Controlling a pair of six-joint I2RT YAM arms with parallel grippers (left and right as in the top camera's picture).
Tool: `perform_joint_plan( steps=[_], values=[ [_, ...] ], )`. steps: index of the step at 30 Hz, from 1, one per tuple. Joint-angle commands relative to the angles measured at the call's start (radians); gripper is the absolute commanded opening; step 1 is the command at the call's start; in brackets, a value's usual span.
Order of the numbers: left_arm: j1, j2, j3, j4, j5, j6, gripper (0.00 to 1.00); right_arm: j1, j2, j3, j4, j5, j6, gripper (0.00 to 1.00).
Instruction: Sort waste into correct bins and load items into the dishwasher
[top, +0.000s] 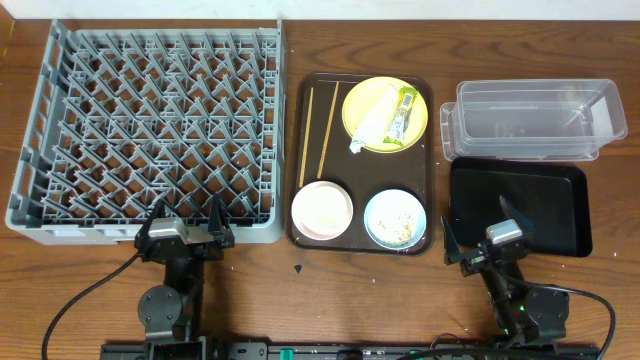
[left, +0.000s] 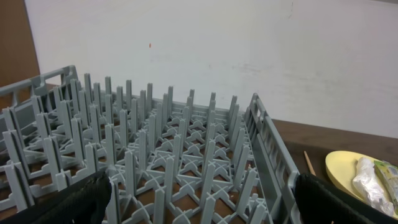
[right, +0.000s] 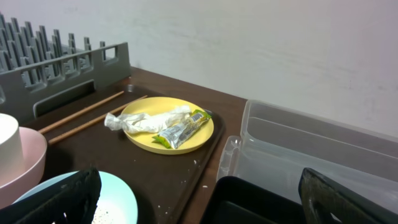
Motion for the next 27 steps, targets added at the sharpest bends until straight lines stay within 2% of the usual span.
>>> perform_joint_plan(
  steps=[1, 10, 15, 19, 27],
  values=[
    [0.003, -0.007, -0.002, 0.002, -0.004, -0.010, 0.95, -0.005, -0.001, -0.001, 0.008, 0.009, -0.012, 0.99],
    [0.003, -0.007, -0.002, 0.021, 0.129, -0.010, 0.95, -0.005, 0.000, -0.001, 0.042, -0.086, 0.072, 0.99],
    [0.003, -0.006, 0.035, 0.016, 0.279, -0.010, 0.95, -0.005, 0.002, 0.059, 0.040, -0.160, 0.077, 0.99],
    [0.003, 0.037, 0.139, -0.076, 0.313, -0.027, 0.95, -0.005, 0.048, 0.179, 0.021, -0.155, 0.083, 0.99],
    [0.003, 0.356, 0.522, -0.323, 0.328, -0.032, 0.95, -0.005, 0.391, 0.529, -0.049, -0.203, 0.154, 0.99]
  ],
)
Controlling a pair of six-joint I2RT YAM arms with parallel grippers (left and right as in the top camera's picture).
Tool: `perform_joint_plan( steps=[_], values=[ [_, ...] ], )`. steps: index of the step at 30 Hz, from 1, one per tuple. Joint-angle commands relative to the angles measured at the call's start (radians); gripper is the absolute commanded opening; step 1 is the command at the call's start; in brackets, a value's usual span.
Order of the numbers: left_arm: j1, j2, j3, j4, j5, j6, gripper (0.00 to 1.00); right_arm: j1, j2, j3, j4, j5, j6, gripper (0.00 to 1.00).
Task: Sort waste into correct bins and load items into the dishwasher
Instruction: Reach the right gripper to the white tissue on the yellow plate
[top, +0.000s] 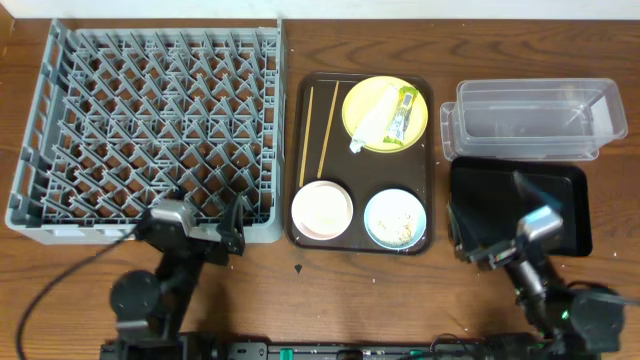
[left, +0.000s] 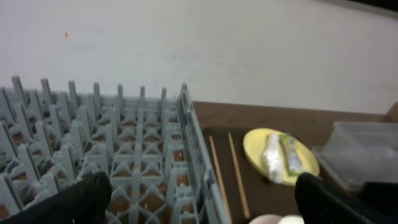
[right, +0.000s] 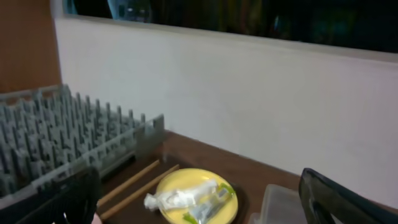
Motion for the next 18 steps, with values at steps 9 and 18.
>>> perform_joint_plan(
  steps=[9, 18],
  values=[
    [0.003, 0.485, 0.594, -0.531, 0.073, -0.009, 0.95, -0.005, 0.603, 0.571, -0.455, -0.156, 0.044, 0.99],
    [0.003, 0.537, 0.650, -0.619, 0.103, -0.013, 0.95, -0.002, 0.835, 0.694, -0.468, -0.315, 0.193, 0.99]
  ],
)
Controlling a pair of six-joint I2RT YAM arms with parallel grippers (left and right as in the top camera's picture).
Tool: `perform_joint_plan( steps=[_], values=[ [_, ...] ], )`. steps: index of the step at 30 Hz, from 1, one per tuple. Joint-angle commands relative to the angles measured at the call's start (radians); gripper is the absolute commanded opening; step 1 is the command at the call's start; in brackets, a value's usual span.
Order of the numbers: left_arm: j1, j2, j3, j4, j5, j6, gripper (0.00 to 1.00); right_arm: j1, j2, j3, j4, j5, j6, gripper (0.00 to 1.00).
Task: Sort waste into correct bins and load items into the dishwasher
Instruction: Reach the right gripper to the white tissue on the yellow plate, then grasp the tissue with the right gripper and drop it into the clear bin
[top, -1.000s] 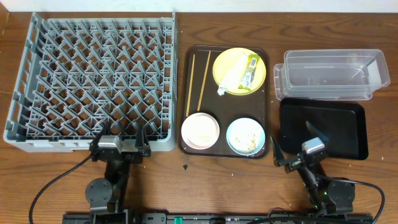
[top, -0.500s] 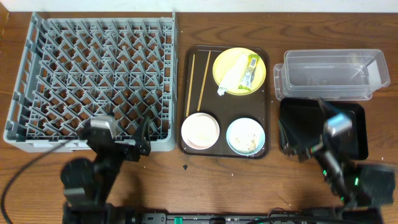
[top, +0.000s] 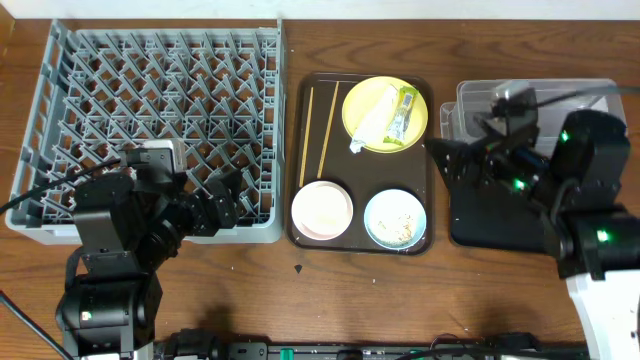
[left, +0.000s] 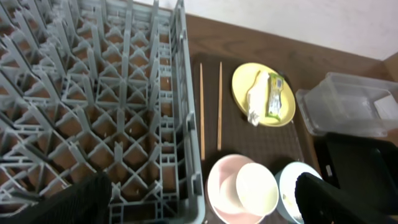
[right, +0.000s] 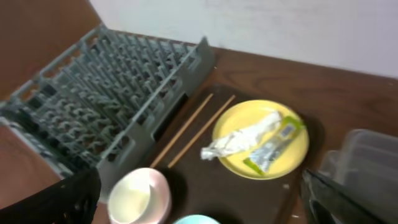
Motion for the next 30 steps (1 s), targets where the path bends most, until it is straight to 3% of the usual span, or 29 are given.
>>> perform_joint_plan(
  steps=[1, 5, 15, 18, 21, 23, 24, 27, 30],
  values=[
    [0.003, -0.001, 0.022, -0.037, 0.056, -0.010, 0.95, 0.004, 0.056, 0.018, 0.027, -0.111, 0.138, 0.99],
    [0.003, -0.001, 0.022, -0.046, 0.095, -0.010, 0.95, 0.069, 0.190, 0.041, -0.049, -0.045, 0.245, 0.99],
    [0.003, -0.001, 0.022, -0.048, 0.095, -0.010, 0.95, 0.303, 0.606, 0.394, -0.333, 0.409, 0.196, 0.99],
    [0.003, -0.001, 0.022, -0.057, 0.095, -0.010, 0.95, 0.322, 0.732, 0.466, -0.276, 0.412, 0.199, 0.99],
    [0.003, -0.001, 0.022, -0.066, 0.095, -0.010, 0.95, 0.322, 0.819, 0.471, -0.145, 0.411, 0.311, 0.98],
    [0.003, -0.001, 0.022, -0.076, 0.095, -0.010, 0.95, 0.319, 0.867, 0.471, -0.088, 0.412, 0.439, 0.69],
    [0.003, -0.001, 0.022, -0.082, 0.095, -0.010, 0.95, 0.317, 0.888, 0.471, -0.071, 0.425, 0.502, 0.66],
    [0.003, -0.001, 0.022, -0.092, 0.095, -0.010, 0.95, 0.317, 0.938, 0.471, -0.032, 0.488, 0.653, 0.72],
    [0.003, -0.001, 0.022, -0.092, 0.095, -0.010, 0.95, 0.323, 0.975, 0.471, 0.020, 0.529, 0.660, 0.69]
  ],
)
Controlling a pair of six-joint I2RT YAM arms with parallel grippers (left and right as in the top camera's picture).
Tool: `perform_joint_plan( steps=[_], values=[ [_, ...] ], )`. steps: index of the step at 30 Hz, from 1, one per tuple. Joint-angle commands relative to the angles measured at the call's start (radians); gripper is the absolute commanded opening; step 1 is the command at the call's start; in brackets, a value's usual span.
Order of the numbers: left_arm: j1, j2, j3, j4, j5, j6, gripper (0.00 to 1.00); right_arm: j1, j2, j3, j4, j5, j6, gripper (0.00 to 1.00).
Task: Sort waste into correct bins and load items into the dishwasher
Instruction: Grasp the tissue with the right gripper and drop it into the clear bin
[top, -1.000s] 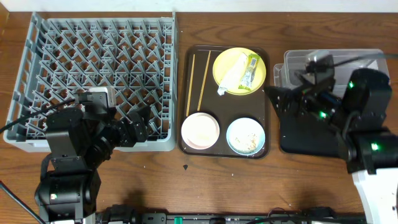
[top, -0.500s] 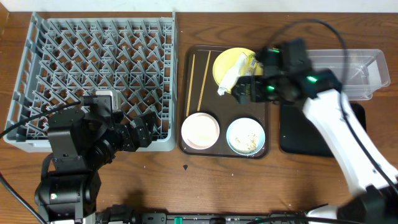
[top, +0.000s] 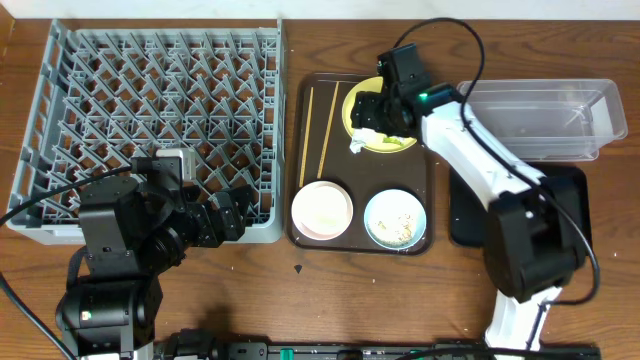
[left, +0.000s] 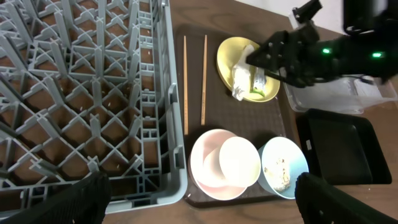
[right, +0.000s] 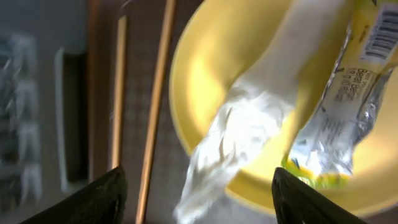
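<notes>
On the brown tray (top: 300, 150) a yellow plate (right: 205, 56) carries a crumpled white napkin (right: 249, 124) and a green wrapper (right: 357, 93). My right gripper (right: 198, 177) hangs low over that plate, open, with its fingers on either side of the napkin's lower end; in the overhead view the right gripper (top: 378, 118) covers most of the plate. The tray also has two chopsticks (top: 326, 125), a pink bowl (top: 321, 210) holding a white cup (left: 239, 160), and a blue bowl (top: 396, 217) with crumbs. My left gripper (top: 222, 212) is open above the grey dish rack (top: 25, 160), near its front edge.
A clear plastic bin (top: 540, 120) stands at the back right, with a black tray (top: 572, 195) in front of it. My right arm stretches across both from the front right. Bare wooden table lies along the front edge.
My right gripper was high over the left end of the clear bin; now it is down over the yellow plate, open around the napkin. The left gripper has barely shifted.
Both grippers first sat open and low at the table's front edge. Then both were lifting, their views tilting up. Then they hung high, looking down on rack and tray. Now the right one is at the yellow plate and the left stays over the rack's front.
</notes>
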Motion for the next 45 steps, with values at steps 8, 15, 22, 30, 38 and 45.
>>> perform_joint_plan(
  steps=[8, 15, 22, 30, 38, 45],
  values=[
    [0.003, -0.001, 0.021, -0.003, 0.017, -0.009, 0.95, 0.013, 0.122, 0.012, 0.091, 0.154, 0.185, 0.64],
    [0.003, -0.001, 0.021, -0.003, 0.017, -0.009, 0.95, 0.023, 0.196, 0.011, 0.143, 0.157, 0.225, 0.56],
    [0.003, -0.001, 0.021, -0.026, 0.017, -0.009, 0.95, 0.022, 0.184, 0.012, 0.129, 0.157, 0.233, 0.03],
    [0.003, -0.001, 0.021, -0.028, 0.017, -0.009, 0.95, 0.008, 0.002, 0.012, 0.092, 0.157, 0.061, 0.01],
    [0.003, -0.001, 0.021, -0.029, 0.016, -0.009, 0.95, -0.114, -0.256, 0.012, -0.119, 0.211, -0.009, 0.01],
    [0.003, -0.001, 0.021, -0.029, 0.016, -0.009, 0.95, -0.338, -0.251, -0.005, -0.284, 0.244, 0.160, 0.01]
  ],
)
